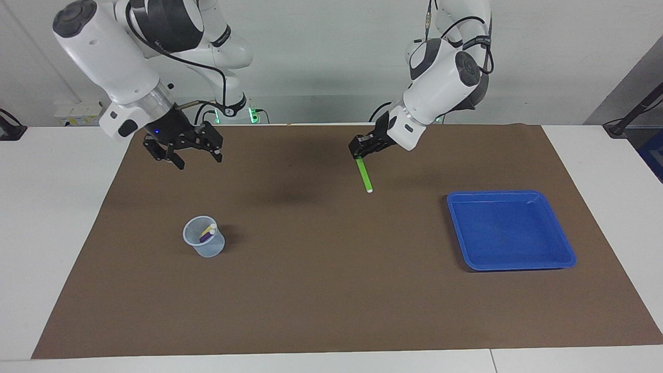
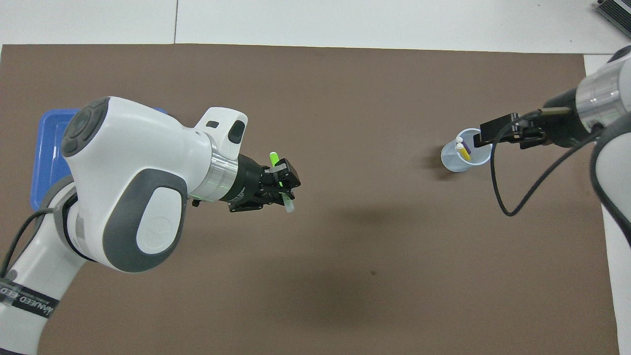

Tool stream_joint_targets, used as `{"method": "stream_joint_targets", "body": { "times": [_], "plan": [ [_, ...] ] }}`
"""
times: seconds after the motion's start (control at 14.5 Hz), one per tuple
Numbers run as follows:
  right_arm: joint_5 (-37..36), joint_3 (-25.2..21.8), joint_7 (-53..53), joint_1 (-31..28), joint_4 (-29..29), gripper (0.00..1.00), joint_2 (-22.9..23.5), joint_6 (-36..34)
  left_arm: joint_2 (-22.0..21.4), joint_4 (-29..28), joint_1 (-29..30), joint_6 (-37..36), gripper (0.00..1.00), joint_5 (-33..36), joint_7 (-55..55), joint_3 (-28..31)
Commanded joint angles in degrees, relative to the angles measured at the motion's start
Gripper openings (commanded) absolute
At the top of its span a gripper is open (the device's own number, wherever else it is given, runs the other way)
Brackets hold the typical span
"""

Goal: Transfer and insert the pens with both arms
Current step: 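Lift the green pen with the left gripper while the right gripper approaches, then grasp the green pen with the right gripper from the left gripper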

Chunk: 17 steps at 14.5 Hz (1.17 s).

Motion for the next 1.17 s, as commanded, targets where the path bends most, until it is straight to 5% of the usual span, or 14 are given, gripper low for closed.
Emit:
{"method": "stream_joint_targets", "body": {
  "times": [0.0,0.55,0.97,1.11],
  "plan": [
    [6.3,0.2,5.7,2.6,4.8,1.0,6.1,2.5,-1.3,-1.5,-6.2,8.4,0.0,-1.2,-6.9,0.5],
    [13.2,0.2,8.9,11.3,3.0,0.98,6.2,5.9,-0.3,-2.8,-16.8,30.6,0.0,-1.2,-18.7,0.5],
    [13.2,0.2,3.2,11.1,2.0,0.66,5.7,4.5,0.0,-2.8,-20.0,38.8,0.0,-1.2,-21.2,0.5],
    [13.2,0.2,3.2,11.4,2.0,0.64,5.6,3.6,0.2,-2.8,-20.1,39.6,0.0,-1.2,-21.2,0.5]
  ]
}}
